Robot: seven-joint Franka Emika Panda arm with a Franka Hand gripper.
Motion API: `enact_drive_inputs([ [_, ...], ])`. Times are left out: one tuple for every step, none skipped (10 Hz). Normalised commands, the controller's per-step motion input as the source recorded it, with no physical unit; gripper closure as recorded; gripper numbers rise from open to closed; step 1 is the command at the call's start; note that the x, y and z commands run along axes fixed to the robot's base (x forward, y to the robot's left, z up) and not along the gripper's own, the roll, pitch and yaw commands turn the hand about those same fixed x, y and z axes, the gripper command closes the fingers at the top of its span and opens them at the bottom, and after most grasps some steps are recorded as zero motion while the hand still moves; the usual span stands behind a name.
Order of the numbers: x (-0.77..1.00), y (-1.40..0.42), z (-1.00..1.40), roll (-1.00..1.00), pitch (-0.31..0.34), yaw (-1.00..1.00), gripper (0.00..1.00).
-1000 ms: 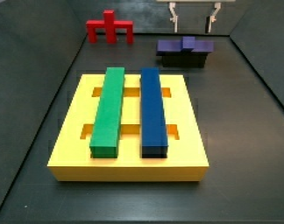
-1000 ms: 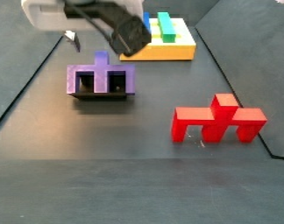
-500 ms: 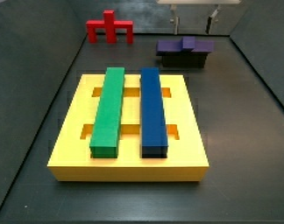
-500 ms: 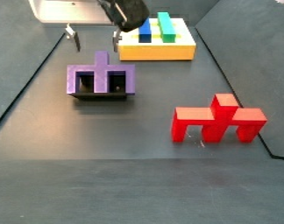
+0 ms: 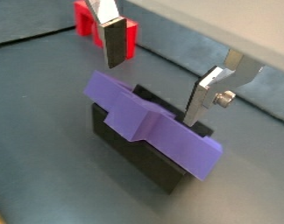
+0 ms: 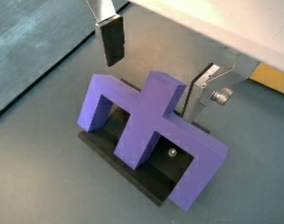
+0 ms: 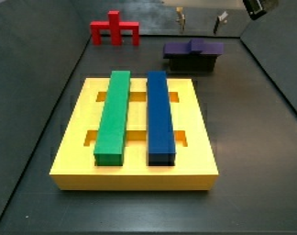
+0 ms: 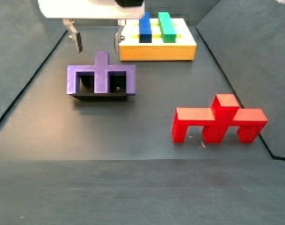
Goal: Pick up the purple object. Move up. Place the purple object on the fixture. Regrasp the purple object. Move to above the board. Insert the purple object.
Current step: Regrasp the purple object.
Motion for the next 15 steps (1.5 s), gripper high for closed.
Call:
enact_drive_inputs([
  [0.00,-0.04,0.00,1.00,-0.080,-0.14,0.00],
  [-0.04,-0.04,0.00,1.00,-0.066,-0.11,0.00],
  [-0.09,-0.06,0.00,1.00,-0.029,-0.04,0.00],
  [-0.10,-0.11,0.00,1.00,-0.020,0.00,0.00],
  [-0.07,-0.15,0.00,1.00,-0.049,0.00,0.00],
  [-0.05,-0.17,0.01,1.00,-0.054,0.00,0.00],
  [-0.05,-0.21,0.01,1.00,-0.060,0.00,0.00],
  [0.00,-0.24,0.03,1.00,-0.083,0.08,0.00],
  [0.03,-0.16,0.05,1.00,-0.100,0.18,0.00],
  [0.08,-0.17,0.03,1.00,-0.114,0.21,0.00],
  [0.13,-0.17,0.00,1.00,-0.114,0.29,0.00],
  [0.27,-0.10,-0.07,1.00,-0.131,0.43,0.00],
  [0.30,0.00,-0.05,0.70,-0.143,0.54,0.00],
  [0.25,0.00,-0.08,0.61,-0.106,0.63,0.00],
  [0.13,0.00,-0.11,0.39,-0.146,0.56,0.00],
])
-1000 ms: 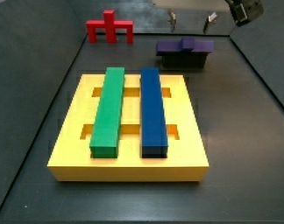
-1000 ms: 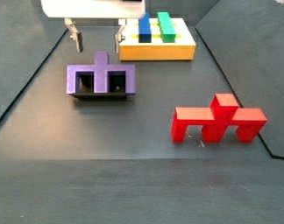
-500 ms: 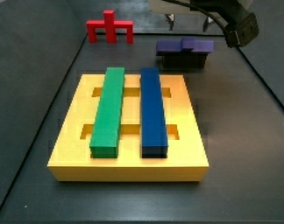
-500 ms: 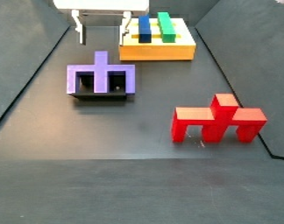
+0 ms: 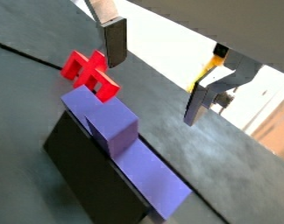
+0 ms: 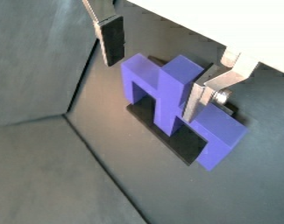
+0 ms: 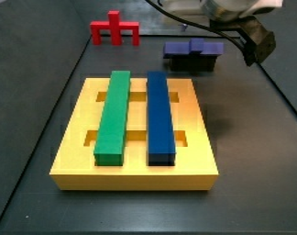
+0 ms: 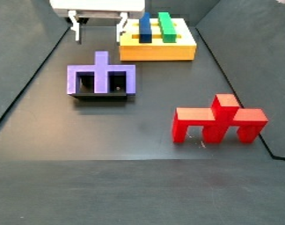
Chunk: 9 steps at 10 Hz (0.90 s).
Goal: Pick up the purple object. Move up. Place the purple object on the fixture. Regrasp the purple object. Move to above the board. Insert the purple object.
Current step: Regrasp the purple object.
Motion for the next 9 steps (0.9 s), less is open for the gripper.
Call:
enact_drive_inputs([
  [-0.05,-0.06,0.00,0.08,-0.123,0.05,0.00],
  [0.02,0.00,0.00,0.00,0.000,0.00,0.00],
  [0.00,0.00,-0.21,-0.32,-0.191,-0.03,0.00],
  [0.00,0.00,-0.49,-0.60,-0.294,0.00,0.00],
  [0.00,0.00,-0.51,-0.57,-0.297,0.00,0.00],
  [-0.01,0.00,-0.35,-0.29,-0.200,0.00,0.00],
  [0.00,0.00,-0.22,-0.11,-0.109,0.00,0.00],
  [0.02,-0.06,-0.11,0.14,0.000,0.00,0.00],
  [0.09,-0.02,-0.22,0.21,0.109,-0.07,0.00],
])
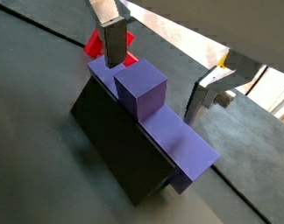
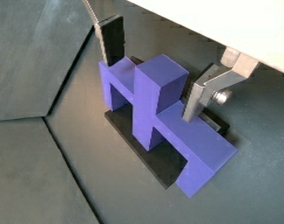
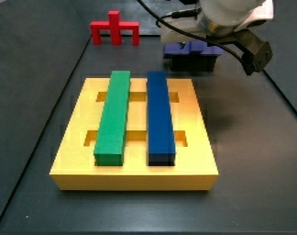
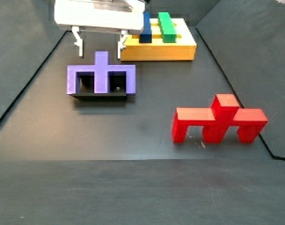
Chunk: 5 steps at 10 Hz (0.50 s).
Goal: Pick up the purple object. Move up. Place the purple object on the fixture. Regrasp the purple object. Move to above the board. Insert the purple object.
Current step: Regrasp the purple object.
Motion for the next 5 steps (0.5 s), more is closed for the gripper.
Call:
enact_drive_inputs([
  [0.04,0.00,-0.22,0.13,0.071,-0.09,0.00],
  [0.05,0.00,-0.18,0.12,0.103,-0.11,0.00],
  [0.07,0.02,-0.08,0.12,0.174,-0.15,0.00],
  [0.07,0.00,-0.05,0.10,0.163,-0.12,0.00],
  [0.09,0.00,0.00,0.11,0.203,-0.10,0.00],
])
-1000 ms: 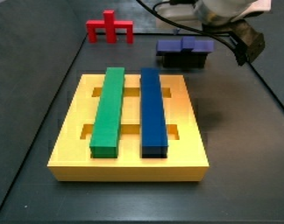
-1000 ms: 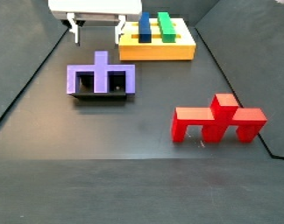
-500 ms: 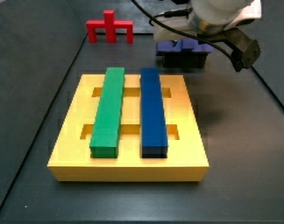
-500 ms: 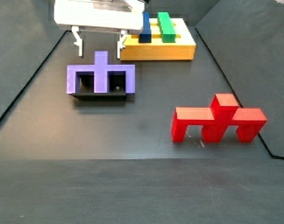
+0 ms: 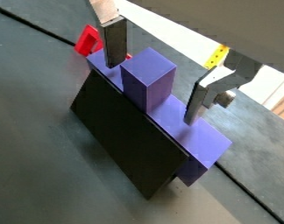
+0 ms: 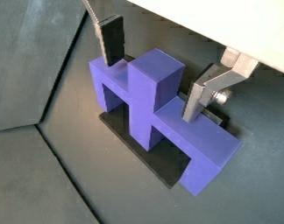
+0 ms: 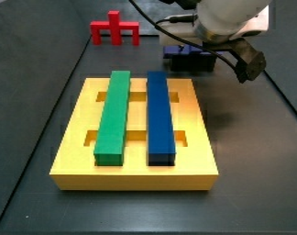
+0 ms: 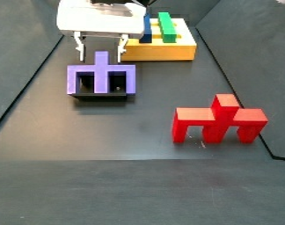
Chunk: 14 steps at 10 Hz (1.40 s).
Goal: Pick up the purple object. Move up. Place the purple object on the fixture. Regrasp the purple object. Move to above the board. Insert the purple object.
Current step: Regrasp the purple object.
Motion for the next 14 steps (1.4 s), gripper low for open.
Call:
enact_drive_inputs([
  [0.00,0.00,0.00,0.07,0.120,-0.05,0.00],
  [0.00,0.00,0.00,-0.01,0.000,0.00,0.00],
  [0.00,0.00,0.00,0.00,0.000,0.00,0.00],
  [0.00,0.00,0.00,0.00,0.000,0.00,1.00],
  [0.00,0.00,0.00,0.00,0.000,0.00,1.00],
  [0.00,0.00,0.00,0.00,0.000,0.00,1.00],
  [0.00,0.00,0.00,0.00,0.000,0.00,1.00],
  [0.00,0.00,0.00,0.00,0.000,0.00,1.00],
  [0.00,0.00,0.00,0.00,0.000,0.00,1.00],
  [0.00,0.00,0.00,0.00,0.000,0.00,1.00],
  [0.00,0.00,0.00,0.00,0.000,0.00,1.00],
  [0.00,0.00,0.00,0.00,0.000,0.00,1.00],
  [0.00,0.00,0.00,0.00,0.000,0.00,1.00],
  [0.00,0.00,0.00,0.00,0.000,0.00,1.00],
])
